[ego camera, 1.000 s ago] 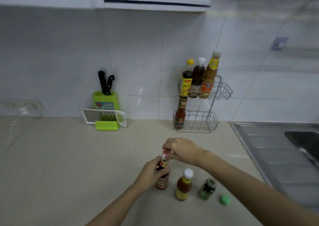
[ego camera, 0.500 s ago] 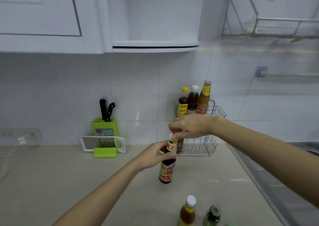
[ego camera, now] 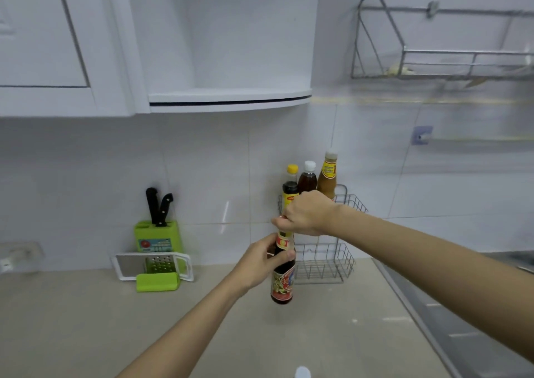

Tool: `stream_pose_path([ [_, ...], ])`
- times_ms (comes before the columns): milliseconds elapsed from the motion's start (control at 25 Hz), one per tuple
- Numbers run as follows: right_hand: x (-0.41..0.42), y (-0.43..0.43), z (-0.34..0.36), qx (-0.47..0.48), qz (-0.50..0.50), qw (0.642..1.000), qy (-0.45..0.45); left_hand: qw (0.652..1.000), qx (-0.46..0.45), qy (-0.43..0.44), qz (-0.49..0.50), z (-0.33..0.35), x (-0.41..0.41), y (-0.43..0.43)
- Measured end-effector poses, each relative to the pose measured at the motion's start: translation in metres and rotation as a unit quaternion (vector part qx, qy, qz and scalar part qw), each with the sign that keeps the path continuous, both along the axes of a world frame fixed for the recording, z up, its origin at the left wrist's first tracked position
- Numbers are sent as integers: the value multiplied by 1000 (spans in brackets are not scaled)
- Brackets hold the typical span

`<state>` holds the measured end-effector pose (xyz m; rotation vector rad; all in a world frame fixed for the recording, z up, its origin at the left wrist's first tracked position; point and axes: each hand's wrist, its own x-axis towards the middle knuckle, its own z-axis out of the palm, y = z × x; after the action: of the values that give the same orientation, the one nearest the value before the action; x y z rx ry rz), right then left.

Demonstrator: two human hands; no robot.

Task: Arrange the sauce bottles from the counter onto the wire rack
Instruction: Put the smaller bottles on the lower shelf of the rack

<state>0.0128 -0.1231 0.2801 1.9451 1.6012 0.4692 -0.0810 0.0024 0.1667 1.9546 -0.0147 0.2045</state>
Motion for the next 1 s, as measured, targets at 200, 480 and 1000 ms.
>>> stream_pose_path([
  [200, 28, -13, 6, 43, 19, 999, -12, 993, -64, 34, -94, 11, 22, -7],
  [480, 52, -45, -60, 374, -88, 785, 485, 992, -114, 39, -39, -14, 51, -11],
  [1000, 97, -74, -228, 743, -317, 318, 497, 978, 83, 180, 71, -142, 107, 8],
])
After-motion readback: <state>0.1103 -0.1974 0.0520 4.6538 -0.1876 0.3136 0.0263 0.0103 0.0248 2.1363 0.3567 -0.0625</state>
